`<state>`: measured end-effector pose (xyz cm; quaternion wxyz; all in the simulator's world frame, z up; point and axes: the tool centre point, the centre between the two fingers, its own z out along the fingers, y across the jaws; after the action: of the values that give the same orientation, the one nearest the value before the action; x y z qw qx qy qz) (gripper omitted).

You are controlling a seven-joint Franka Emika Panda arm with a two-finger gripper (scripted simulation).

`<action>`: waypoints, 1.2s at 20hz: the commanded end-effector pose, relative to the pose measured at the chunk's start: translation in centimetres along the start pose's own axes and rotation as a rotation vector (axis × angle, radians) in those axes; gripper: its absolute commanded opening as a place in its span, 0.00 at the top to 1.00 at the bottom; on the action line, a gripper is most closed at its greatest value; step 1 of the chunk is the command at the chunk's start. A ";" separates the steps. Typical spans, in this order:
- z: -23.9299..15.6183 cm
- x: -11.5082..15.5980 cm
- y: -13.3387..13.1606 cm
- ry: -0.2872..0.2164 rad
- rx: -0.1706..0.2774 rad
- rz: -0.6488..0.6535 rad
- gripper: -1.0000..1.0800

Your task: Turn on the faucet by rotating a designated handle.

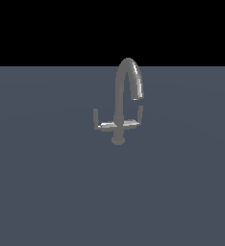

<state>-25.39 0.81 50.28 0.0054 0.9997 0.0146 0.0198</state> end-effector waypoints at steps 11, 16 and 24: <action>1.0 1.5 0.5 -0.049 -0.033 -0.141 1.00; 1.8 2.6 0.8 -0.091 -0.058 -0.256 1.00; 3.7 5.1 1.4 -0.185 -0.100 -0.490 1.00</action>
<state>-20.63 -0.38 47.12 0.0567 0.9689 0.2325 -0.0636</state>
